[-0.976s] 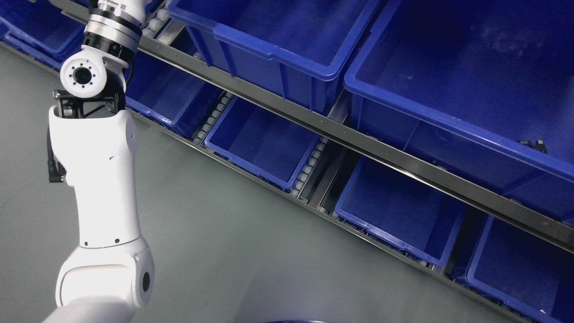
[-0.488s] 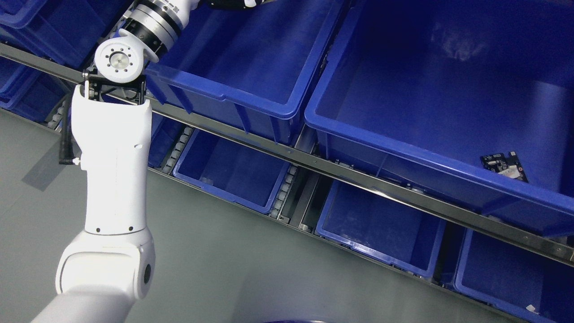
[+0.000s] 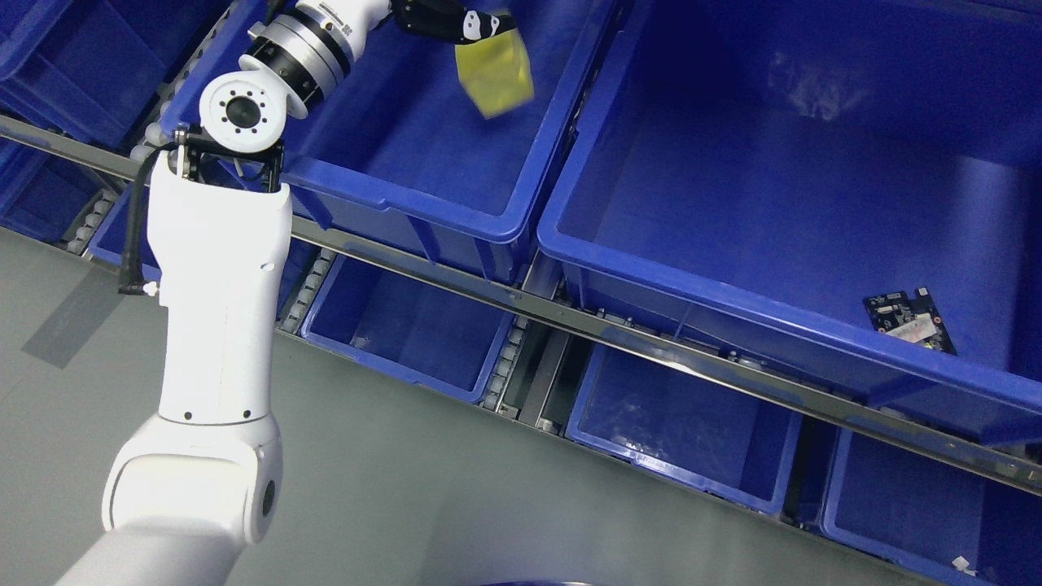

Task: Move yellow foam block to right shelf middle
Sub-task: 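Open the left hand to drop the cube into the middle blue bin, then withdraw the left hand from the bin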

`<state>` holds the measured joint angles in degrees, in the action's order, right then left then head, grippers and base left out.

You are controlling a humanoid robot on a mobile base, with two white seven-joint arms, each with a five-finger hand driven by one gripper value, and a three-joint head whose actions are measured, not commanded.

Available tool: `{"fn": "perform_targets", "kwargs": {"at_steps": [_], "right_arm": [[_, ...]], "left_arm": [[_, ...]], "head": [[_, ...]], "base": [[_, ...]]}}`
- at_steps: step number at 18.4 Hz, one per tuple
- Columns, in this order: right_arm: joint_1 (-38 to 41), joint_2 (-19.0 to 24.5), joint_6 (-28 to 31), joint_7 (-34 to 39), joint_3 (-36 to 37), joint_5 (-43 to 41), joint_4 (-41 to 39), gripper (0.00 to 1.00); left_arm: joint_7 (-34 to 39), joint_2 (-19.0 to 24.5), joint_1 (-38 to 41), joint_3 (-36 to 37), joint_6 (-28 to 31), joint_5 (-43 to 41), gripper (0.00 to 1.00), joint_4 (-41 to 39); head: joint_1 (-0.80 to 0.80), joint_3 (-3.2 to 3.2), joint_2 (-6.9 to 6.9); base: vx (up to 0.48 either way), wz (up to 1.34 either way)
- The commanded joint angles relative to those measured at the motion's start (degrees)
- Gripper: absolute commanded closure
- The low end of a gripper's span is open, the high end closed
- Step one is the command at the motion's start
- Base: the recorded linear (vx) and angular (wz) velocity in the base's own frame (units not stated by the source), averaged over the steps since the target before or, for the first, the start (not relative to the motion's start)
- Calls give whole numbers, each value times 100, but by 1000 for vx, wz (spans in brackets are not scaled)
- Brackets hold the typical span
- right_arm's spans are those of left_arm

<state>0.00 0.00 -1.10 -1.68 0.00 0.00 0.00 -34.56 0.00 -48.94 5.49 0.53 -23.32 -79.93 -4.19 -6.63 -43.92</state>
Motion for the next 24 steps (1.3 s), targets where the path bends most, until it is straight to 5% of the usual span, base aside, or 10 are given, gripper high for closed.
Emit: {"fn": "perform_targets", "kwargs": {"at_steps": [1,3,8,24], "right_arm": [[140,-100,-5,1,70,18,-100,0],[140,-100,-5,1,70,18,-100,0],[132,-100,-5,1,70,18,-100,0],[140,-100,-5,1,70,18,-100,0]], "left_arm": [[98,100,-19,40,-1,-94,0,-31],[623,100,7,-477,0,142,0,-14],[3259,100,199,-865,236,3100,1,-31],[3395,100,605,-628,552,3800,0,-101]], "head": [[0,0,0],[0,0,0],[0,0,-2],[0,0,-2]], "base": [[24,-19],[0,0],[0,0],[0,0]]}}
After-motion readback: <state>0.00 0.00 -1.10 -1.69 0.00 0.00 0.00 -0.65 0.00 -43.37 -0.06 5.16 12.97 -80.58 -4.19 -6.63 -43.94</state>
